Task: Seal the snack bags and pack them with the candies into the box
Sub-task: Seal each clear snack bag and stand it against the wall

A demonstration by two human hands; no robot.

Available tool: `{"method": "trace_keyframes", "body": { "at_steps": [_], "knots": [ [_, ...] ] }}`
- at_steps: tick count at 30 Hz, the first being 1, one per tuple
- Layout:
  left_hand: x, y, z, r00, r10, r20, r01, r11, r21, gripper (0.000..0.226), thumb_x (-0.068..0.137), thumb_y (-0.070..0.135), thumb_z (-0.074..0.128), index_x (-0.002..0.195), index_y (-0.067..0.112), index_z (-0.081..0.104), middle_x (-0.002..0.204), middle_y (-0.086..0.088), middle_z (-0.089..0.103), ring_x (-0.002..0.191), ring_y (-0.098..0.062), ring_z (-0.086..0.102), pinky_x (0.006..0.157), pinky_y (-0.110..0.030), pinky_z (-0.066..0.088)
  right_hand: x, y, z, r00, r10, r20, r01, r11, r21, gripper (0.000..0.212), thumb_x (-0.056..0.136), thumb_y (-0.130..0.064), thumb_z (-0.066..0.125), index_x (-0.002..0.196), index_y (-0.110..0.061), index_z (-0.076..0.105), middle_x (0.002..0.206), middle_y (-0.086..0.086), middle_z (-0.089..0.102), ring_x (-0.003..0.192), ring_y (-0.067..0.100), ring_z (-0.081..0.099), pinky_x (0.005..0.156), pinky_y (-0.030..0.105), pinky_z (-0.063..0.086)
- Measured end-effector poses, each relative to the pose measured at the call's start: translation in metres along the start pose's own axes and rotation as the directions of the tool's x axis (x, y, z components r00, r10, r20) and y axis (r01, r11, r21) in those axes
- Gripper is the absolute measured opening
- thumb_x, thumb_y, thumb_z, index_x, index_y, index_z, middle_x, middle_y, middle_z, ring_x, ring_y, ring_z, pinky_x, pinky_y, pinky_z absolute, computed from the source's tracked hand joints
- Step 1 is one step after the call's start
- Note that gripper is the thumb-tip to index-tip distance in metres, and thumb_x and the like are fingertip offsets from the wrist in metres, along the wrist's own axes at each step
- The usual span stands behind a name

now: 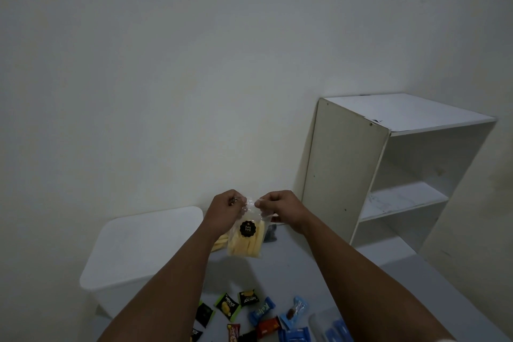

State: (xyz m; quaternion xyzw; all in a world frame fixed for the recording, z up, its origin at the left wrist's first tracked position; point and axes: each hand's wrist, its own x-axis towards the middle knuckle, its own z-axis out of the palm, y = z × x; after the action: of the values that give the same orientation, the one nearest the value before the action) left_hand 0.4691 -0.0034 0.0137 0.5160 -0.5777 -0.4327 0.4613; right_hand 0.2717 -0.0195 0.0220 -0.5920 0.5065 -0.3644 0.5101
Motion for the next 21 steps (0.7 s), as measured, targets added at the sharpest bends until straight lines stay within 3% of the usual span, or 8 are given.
{"method": "trace_keyframes", "body": {
  "at_steps": [4, 10, 16, 21],
  "knots": [
    [-0.0008, 0.0011, -0.0011, 0.999, -0.029, -0.017, 0.028, 0.998, -0.056, 0.016, 0.098, 0.016, 0.062, 0.086, 0.007, 0.068, 0.077, -0.008, 0.073, 0.072, -0.017, 0.067, 0.071, -0.030, 0.056, -0.0021, 0.0003, -0.0020, 0.999, 0.026, 0.020, -0.027, 0.998, 0.052, 0.021, 0.087, -0.024, 0.077, 0.092, -0.005, 0.073, 0.081, 0.008, 0.068, 0.074, 0.013, 0.067, 0.075, 0.039, 0.049],
    [-0.0014, -0.0045, 0.0030, 0.997, -0.069, 0.018, 0.070, 0.994, -0.080, 0.013, 0.091, 0.020, 0.071, 0.090, 0.007, 0.075, 0.084, -0.012, 0.077, 0.073, -0.017, 0.069, 0.076, -0.037, 0.058, -0.0017, 0.0008, -0.0023, 0.998, 0.019, 0.059, -0.020, 1.000, 0.007, 0.010, 0.087, -0.020, 0.076, 0.082, -0.014, 0.069, 0.081, 0.009, 0.069, 0.075, 0.015, 0.067, 0.077, 0.041, 0.047],
    [0.0015, -0.0036, 0.0022, 0.997, -0.060, -0.041, 0.056, 0.994, -0.095, 0.012, 0.094, 0.015, 0.068, 0.094, 0.003, 0.072, 0.081, -0.011, 0.074, 0.078, -0.020, 0.068, 0.081, -0.039, 0.059, -0.0055, 0.0052, -0.0003, 1.000, 0.007, -0.020, -0.006, 0.996, 0.092, 0.027, 0.086, -0.023, 0.077, 0.095, 0.003, 0.071, 0.082, 0.011, 0.070, 0.076, 0.018, 0.067, 0.074, 0.039, 0.048],
    [0.0003, -0.0067, 0.0029, 0.996, -0.066, -0.059, 0.061, 0.995, -0.082, 0.013, 0.094, 0.016, 0.067, 0.094, 0.004, 0.073, 0.080, -0.010, 0.074, 0.074, -0.019, 0.066, 0.074, -0.034, 0.057, -0.0070, 0.0069, -0.0029, 1.000, 0.011, -0.010, -0.009, 0.991, 0.135, 0.017, 0.089, -0.016, 0.074, 0.092, -0.001, 0.068, 0.082, 0.014, 0.068, 0.079, 0.024, 0.060, 0.073, 0.039, 0.046]
  ]
}}
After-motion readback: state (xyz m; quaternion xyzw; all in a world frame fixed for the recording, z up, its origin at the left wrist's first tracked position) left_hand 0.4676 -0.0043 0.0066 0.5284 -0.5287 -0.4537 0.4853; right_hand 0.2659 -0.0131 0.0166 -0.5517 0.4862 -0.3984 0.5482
